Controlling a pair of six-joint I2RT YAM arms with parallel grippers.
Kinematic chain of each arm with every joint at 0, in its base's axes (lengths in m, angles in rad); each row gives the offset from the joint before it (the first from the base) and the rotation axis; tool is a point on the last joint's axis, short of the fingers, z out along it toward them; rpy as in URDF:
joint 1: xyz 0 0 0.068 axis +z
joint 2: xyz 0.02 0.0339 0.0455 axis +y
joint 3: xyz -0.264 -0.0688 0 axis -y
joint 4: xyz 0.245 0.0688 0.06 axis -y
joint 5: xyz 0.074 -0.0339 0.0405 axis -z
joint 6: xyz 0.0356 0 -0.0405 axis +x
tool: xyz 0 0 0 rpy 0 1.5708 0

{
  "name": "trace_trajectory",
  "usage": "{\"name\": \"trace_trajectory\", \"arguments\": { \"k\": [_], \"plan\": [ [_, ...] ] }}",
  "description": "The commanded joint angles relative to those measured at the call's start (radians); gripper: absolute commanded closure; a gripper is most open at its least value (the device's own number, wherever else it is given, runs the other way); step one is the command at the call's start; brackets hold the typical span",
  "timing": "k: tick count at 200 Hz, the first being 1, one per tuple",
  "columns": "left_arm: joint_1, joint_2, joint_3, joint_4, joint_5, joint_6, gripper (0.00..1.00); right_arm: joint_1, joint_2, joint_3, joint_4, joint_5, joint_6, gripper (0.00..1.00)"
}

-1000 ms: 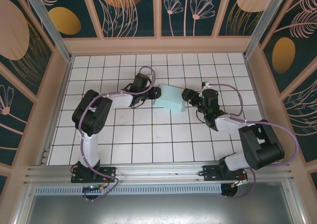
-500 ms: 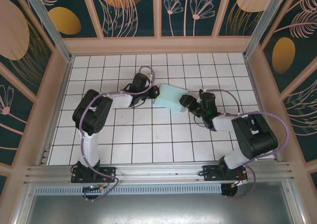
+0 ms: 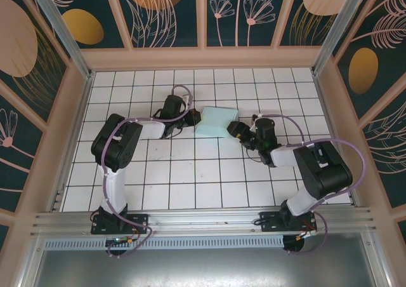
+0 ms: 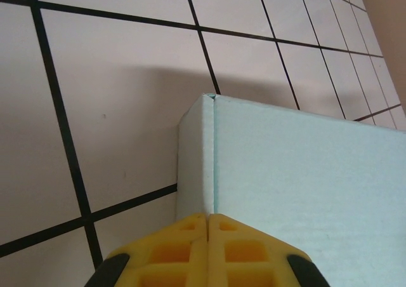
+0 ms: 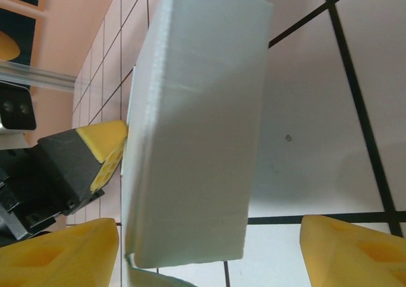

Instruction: Fold the paper box

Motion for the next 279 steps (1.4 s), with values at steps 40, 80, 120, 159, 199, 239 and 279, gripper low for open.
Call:
{"name": "trace_trajectory", "arguments": {
  "k": [40,80,120,159,199,239,279],
  "plan": [
    [0.011,0.057,-0.03,-0.085,0.005,-0.008,1.0,0.002,0.074,0.083,0.085,-0.087,0.039,0.26],
    [0.011,0.046,-0.034,-0.081,0.001,0.008,1.0,0.004,0.109,0.149,0.086,-0.102,0.055,0.49],
    [0.01,-0.01,-0.088,-0.013,-0.01,0.013,0.85,0.003,0.104,0.16,0.072,-0.095,0.049,0.65],
    [0.01,-0.19,-0.274,0.246,-0.03,0.101,0.46,-0.006,0.048,0.142,0.067,-0.096,0.055,0.66],
    [0.01,-0.44,-0.413,0.405,-0.072,0.27,0.01,-0.035,-0.061,0.143,-0.01,-0.122,0.008,0.67],
    [0.01,-0.56,-0.467,0.487,-0.179,0.427,0.01,-0.072,-0.183,0.17,-0.11,-0.174,-0.071,0.68],
    [0.01,-0.487,-0.637,1.044,-0.275,0.577,0.01,-0.116,-0.276,0.166,-0.096,-0.258,-0.066,0.69]
  ]
}}
